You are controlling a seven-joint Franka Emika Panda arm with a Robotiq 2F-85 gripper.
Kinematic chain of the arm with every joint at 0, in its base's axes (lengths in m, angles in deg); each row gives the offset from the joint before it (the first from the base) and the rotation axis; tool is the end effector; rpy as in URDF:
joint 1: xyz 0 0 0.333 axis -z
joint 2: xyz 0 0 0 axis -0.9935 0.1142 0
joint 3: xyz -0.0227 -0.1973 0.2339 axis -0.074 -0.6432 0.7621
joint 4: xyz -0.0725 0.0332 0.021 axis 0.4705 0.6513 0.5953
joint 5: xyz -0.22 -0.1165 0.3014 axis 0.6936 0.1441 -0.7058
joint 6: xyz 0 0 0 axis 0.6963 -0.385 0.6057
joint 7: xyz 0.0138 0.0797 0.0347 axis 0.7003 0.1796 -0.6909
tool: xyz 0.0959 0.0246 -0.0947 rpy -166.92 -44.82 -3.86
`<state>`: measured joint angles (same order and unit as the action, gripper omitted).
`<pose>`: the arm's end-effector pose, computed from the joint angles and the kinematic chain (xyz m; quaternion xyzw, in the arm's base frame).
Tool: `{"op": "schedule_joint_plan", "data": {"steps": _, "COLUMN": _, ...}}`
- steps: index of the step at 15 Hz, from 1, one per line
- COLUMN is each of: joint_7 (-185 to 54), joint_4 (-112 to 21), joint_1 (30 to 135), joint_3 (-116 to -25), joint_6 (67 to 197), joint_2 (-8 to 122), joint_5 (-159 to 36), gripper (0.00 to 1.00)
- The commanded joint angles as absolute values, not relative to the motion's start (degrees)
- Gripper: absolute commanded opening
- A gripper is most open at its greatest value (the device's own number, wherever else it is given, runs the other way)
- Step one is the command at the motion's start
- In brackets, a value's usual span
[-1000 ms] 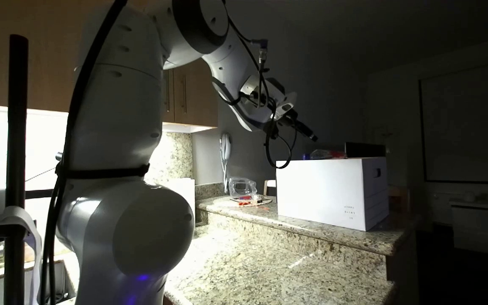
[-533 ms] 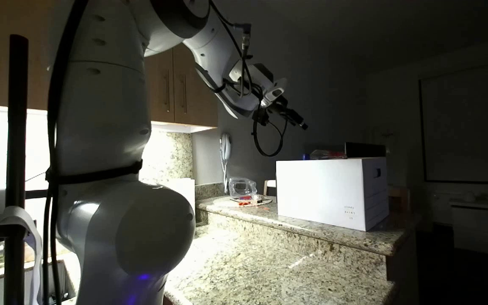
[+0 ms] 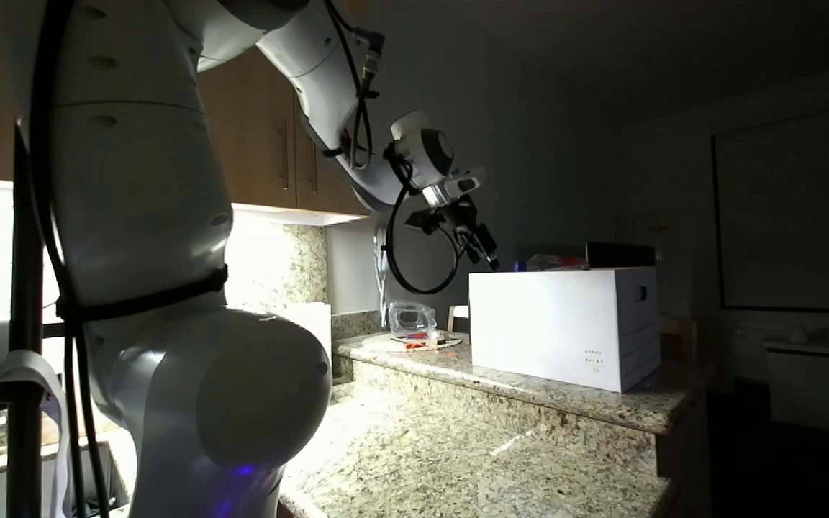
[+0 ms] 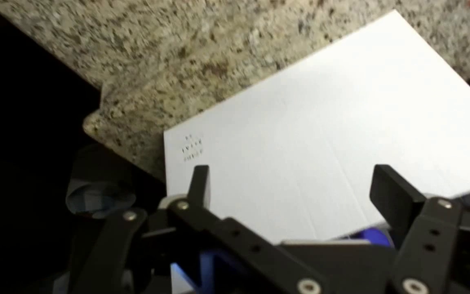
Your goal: Put the left and right bottles in the box
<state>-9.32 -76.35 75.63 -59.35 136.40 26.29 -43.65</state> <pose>0.5202 0.1379 0.5265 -0.9163 0.2709 -0.2942 0.0231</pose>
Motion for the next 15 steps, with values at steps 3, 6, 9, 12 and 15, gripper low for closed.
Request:
{"op": "schedule_joint_plan", "data": {"steps": 3, "joint_7": -26.54, "joint_4": -84.86, "joint_1": 76.20, "joint_3": -59.78, "joint_6": 129.41, "joint_2": 24.21, "joint_5": -53.93, "gripper": 1.00}}
{"op": "schedule_joint_plan", "data": {"steps": 6, "joint_7": -34.87, "joint_4": -85.76, "joint_1": 75.96, "joint_3": -59.51, "joint_6": 124.43, "joint_2": 24.72, "joint_5": -56.61, "gripper": 1.00}}
{"op": "schedule_joint_plan", "data": {"steps": 9, "joint_7": -43.93, "joint_4": -85.33, "joint_1": 75.55, "joint_3": -59.31, "joint_6": 118.81, "joint_2": 23.96, "joint_5": -59.44, "gripper": 1.00}}
{"op": "schedule_joint_plan", "data": {"steps": 12, "joint_7": -52.32, "joint_4": -83.94, "joint_1": 75.80, "joint_3": -59.38, "joint_6": 110.90, "joint_2": 22.83, "joint_5": -60.11, "gripper": 1.00}}
{"op": "schedule_joint_plan", "data": {"steps": 15, "joint_7": -55.79, "joint_4": -82.62, "joint_1": 76.32, "joint_3": -59.50, "joint_6": 105.18, "joint_2": 21.44, "joint_5": -59.20, "gripper": 1.00}}
